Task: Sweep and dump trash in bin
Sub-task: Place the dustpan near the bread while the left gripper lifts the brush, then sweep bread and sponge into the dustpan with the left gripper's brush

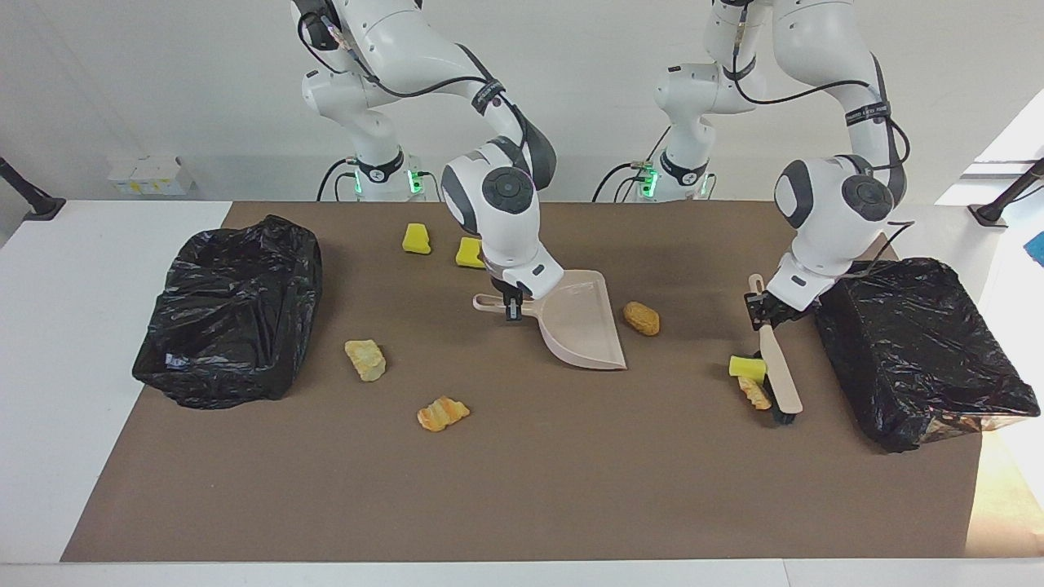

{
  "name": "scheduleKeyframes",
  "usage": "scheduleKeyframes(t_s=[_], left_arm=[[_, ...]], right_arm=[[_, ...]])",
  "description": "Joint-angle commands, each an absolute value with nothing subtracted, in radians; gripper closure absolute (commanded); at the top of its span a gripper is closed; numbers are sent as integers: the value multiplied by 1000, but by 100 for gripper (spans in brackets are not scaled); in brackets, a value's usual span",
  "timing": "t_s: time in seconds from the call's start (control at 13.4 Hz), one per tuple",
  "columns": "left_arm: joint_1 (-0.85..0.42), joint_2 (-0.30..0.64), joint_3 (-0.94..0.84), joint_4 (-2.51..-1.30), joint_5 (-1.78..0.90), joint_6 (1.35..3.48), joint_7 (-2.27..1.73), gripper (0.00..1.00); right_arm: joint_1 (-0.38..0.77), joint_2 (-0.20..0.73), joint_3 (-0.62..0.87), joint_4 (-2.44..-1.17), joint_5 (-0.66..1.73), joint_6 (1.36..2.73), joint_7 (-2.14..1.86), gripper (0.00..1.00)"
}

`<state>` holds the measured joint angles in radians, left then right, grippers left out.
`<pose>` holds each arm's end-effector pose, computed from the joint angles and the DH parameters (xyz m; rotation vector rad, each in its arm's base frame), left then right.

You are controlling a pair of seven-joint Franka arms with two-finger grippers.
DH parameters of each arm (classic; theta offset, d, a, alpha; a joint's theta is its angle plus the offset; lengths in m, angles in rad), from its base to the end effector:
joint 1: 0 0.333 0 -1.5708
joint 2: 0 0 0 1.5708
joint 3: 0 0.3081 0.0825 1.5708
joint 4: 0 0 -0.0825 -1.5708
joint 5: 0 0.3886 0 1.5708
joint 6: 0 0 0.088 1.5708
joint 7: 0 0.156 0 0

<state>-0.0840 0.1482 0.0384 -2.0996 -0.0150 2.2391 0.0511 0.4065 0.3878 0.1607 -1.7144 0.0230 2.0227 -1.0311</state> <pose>0.5677 -0.0269 0.2897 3.1325 -0.1375 -0.0134 0.5460 0.3438 0.3019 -2.1448 -2.1603 0.0825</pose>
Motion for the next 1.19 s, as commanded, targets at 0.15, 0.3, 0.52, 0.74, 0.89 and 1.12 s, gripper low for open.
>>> scheduleKeyframes(t_s=[0.15,0.3,0.52,0.74,0.89,1.12], left_arm=[[-178,138,25,-2152,-20,2221,37,100],[-233,130,26,-2154,-21,2191,-11,100],[-300,107,25,-2160,-37,2093,-38,100],[-344,95,26,-2154,-80,2033,-48,100],[-348,94,23,-2155,-89,2023,-72,100],[-416,71,23,-2190,-148,2026,-165,100]], right_arm=[[417,400,172,-1698,49,2074,-1040,100],[428,402,172,-1697,34,2071,-1028,100],[442,397,170,-1701,-12,2027,-1022,100],[445,394,170,-1701,-31,2020,-1008,100],[443,393,170,-1703,-43,2016,-1009,100],[443,391,172,-1704,-67,1999,-1022,100]])
